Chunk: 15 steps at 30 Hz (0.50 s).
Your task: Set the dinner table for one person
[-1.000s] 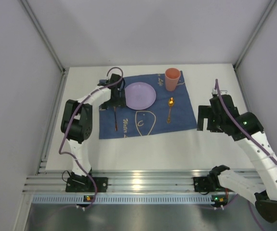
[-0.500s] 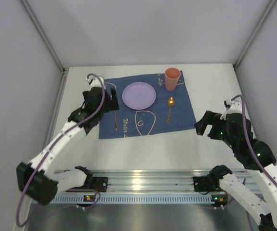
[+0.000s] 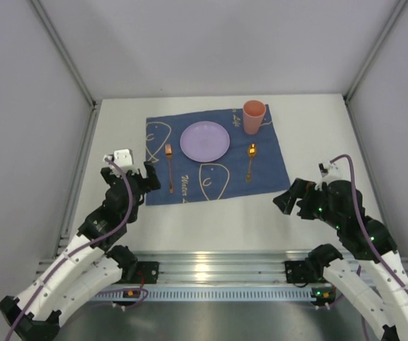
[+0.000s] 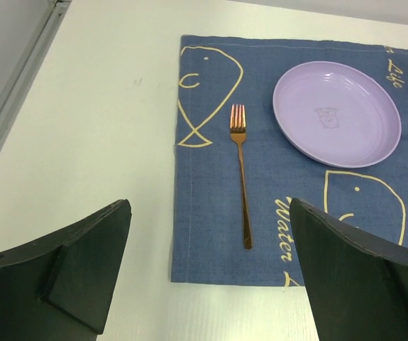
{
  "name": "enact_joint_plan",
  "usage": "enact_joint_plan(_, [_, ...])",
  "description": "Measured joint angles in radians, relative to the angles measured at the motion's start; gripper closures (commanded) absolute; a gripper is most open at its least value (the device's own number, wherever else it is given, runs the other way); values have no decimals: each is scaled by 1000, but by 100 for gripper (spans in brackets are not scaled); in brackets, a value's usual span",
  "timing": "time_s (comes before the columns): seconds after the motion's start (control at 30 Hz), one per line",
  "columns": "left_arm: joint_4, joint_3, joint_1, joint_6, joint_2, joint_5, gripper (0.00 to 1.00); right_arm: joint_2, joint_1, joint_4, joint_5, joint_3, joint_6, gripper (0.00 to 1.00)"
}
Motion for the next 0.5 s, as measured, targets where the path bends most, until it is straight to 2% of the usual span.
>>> enact_joint_plan(0.2, [-57, 0, -1, -23, -69, -42, 1, 0, 0, 4, -33, 0, 2, 0])
enact_joint_plan(0.5, [-111, 0, -3, -45, -75, -63, 2, -15, 0, 3, -44, 0, 2, 0])
